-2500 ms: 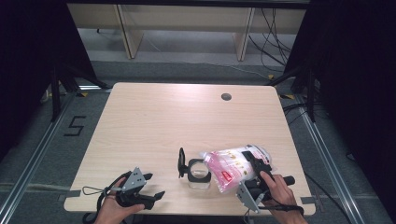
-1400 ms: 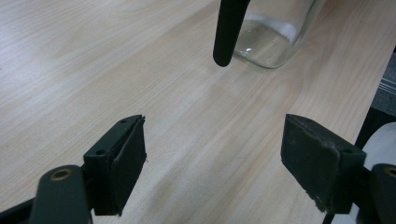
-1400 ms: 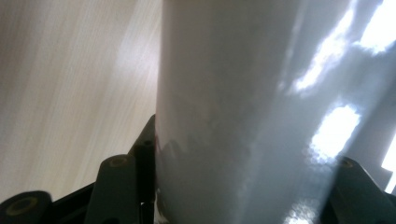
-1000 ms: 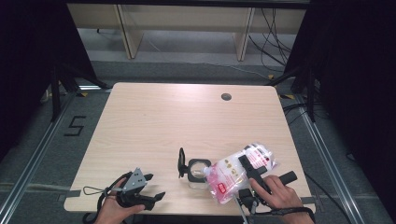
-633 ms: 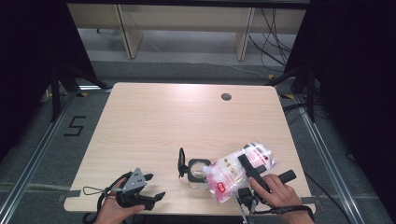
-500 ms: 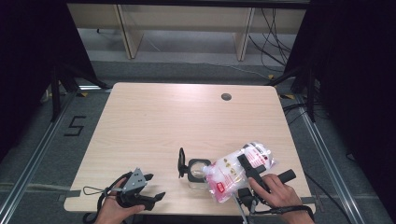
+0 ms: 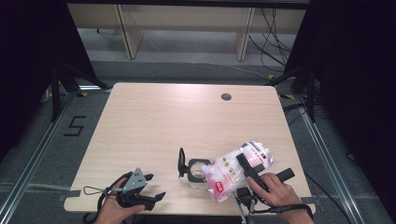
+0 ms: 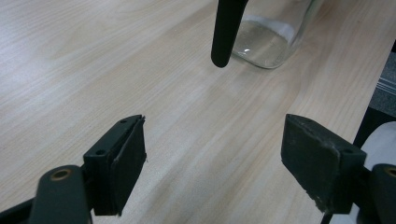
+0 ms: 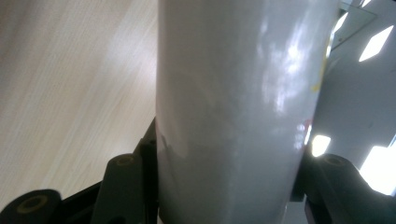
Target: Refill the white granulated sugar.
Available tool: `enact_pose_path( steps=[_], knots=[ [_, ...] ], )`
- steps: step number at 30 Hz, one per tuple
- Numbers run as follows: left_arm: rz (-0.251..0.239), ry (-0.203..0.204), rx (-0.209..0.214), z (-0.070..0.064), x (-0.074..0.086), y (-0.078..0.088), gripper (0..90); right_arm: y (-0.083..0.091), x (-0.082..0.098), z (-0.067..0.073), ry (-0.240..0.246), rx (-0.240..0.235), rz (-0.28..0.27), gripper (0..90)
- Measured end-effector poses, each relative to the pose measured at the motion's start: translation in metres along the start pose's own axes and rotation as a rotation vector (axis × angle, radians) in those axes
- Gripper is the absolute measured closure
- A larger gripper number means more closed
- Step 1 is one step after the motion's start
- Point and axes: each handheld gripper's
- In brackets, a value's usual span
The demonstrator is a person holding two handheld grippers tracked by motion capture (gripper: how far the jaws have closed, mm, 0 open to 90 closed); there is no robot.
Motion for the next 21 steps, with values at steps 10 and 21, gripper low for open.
enact_pose_path(
  steps=[10, 21],
  knots=[
    [0.0, -0.001, 0.002, -0.0002, 0.0002, 0.0002, 21.7, 0.0023, 0.002, -0.002, 0.026, 0.017, 0.02, 50.7],
    [0.017, -0.038, 0.004, 0.0017, -0.0004, 0.0011, 21.7, 0.0022, 0.0033, -0.005, 0.069, 0.037, 0.001, 51.0]
  ],
)
Point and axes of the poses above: each handheld gripper's, and its own axes: y roughly backward along the jaws, x roughly out of its underside, z roughly to its left, and after that the axes turned 5 degrees about z, right-handed
